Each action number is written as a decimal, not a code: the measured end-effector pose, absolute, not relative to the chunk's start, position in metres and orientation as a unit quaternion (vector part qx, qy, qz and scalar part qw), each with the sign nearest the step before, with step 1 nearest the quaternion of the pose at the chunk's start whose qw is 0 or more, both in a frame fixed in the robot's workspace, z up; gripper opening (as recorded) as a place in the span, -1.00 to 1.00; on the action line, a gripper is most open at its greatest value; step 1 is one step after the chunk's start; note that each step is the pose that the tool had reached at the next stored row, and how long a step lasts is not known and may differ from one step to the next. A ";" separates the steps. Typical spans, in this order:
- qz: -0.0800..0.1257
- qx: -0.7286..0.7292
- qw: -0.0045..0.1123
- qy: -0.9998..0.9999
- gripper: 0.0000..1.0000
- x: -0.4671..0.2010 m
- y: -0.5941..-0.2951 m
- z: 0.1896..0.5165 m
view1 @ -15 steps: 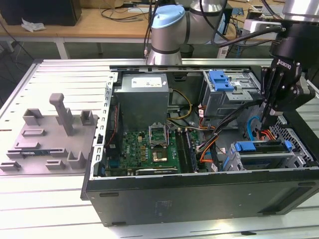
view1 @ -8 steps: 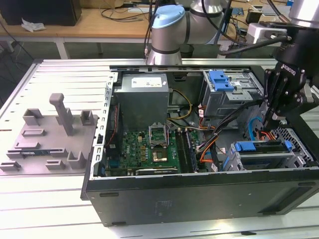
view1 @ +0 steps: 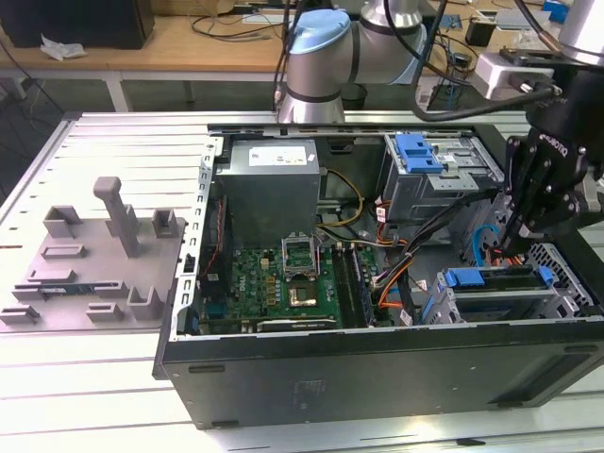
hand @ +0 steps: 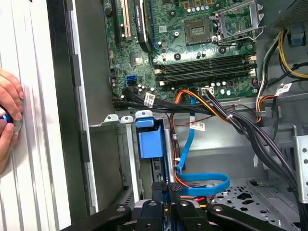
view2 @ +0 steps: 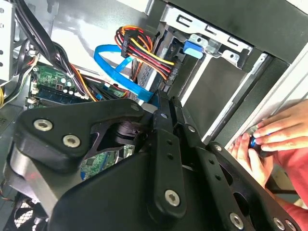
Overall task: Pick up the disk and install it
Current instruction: 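Insert the second disk wire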
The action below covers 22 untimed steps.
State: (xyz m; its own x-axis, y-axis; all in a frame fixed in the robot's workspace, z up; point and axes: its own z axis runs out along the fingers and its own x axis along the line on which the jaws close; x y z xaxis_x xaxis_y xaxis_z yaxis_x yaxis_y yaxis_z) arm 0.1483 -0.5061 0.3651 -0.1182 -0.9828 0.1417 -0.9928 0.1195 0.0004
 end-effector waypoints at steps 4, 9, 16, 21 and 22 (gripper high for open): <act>0.041 0.662 0.044 -0.747 -0.68 0.146 -0.513 0.365; 0.035 0.666 0.030 -0.744 -0.68 0.143 -0.515 0.364; 0.027 0.671 0.015 -0.741 -0.68 0.142 -0.522 0.362; 0.023 0.675 0.006 -0.738 -0.68 0.140 -0.525 0.358; 0.022 0.675 0.005 -0.737 -0.68 0.140 -0.526 0.358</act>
State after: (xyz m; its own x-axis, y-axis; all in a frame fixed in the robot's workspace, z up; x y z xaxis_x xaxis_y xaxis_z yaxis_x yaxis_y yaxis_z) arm 0.1402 -0.5259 0.3575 -0.0879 -0.9954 0.0376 -0.9959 0.0870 -0.0256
